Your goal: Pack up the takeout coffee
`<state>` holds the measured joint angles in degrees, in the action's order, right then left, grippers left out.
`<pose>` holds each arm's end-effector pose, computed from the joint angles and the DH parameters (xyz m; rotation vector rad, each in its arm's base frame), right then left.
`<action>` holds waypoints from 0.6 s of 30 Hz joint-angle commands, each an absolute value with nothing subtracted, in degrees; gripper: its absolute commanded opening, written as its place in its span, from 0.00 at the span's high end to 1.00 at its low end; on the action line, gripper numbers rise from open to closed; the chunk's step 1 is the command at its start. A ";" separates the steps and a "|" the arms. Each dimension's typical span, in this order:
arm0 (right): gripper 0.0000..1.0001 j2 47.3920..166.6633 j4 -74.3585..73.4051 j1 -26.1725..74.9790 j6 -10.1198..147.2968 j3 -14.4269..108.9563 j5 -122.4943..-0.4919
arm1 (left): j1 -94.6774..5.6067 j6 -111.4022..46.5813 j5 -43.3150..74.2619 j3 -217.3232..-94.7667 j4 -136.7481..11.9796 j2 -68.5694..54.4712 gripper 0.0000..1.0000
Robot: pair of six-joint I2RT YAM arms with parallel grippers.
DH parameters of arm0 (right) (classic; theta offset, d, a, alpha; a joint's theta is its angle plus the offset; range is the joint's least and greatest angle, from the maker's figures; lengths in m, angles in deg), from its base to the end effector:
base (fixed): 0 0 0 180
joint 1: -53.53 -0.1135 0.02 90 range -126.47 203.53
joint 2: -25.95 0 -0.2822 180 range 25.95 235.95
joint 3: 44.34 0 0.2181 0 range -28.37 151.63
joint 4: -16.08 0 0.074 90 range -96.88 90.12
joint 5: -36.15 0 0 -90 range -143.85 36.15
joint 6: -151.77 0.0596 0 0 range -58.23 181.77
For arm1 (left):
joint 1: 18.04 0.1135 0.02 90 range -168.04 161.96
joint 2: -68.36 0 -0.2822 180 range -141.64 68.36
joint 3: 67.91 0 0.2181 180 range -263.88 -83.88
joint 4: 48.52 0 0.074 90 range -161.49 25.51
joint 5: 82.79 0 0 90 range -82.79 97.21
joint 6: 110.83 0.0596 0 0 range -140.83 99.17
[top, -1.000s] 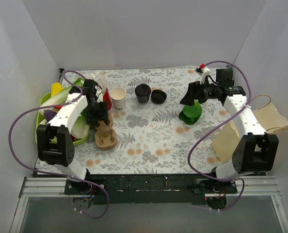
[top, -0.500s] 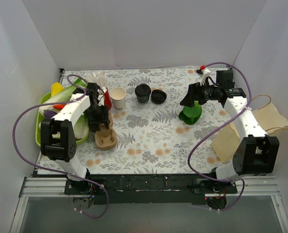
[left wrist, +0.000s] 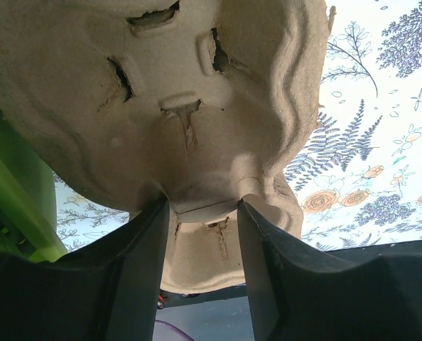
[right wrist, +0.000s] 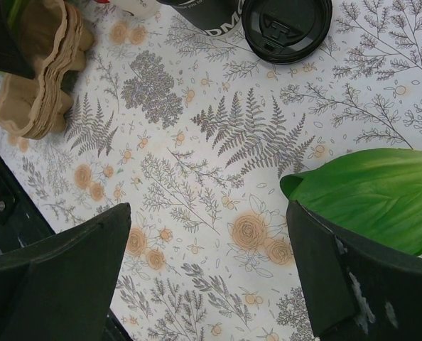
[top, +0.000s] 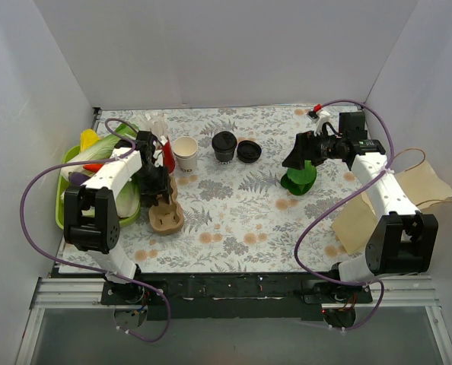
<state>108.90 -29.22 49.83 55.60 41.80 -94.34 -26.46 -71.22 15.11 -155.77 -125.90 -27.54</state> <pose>0.2885 0.0574 0.3257 -0.5437 2.1431 0.7837 0.2714 -0.0485 0.2311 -1.1128 2.9253 -0.2497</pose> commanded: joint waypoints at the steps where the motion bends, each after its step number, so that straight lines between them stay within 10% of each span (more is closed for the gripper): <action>1: 0.02 107.95 -27.04 50.02 55.97 41.50 -95.07 | -26.74 -71.81 15.12 -155.51 -125.22 -27.36 0.60; 10: 0.02 107.25 -26.86 50.10 55.89 40.63 -95.07 | -26.74 -71.81 15.03 -155.68 -125.48 -27.09 0.69; 18: 0.02 106.02 -26.86 50.10 55.80 39.83 -94.72 | -26.74 -71.02 15.12 -157.70 -126.98 -23.67 1.00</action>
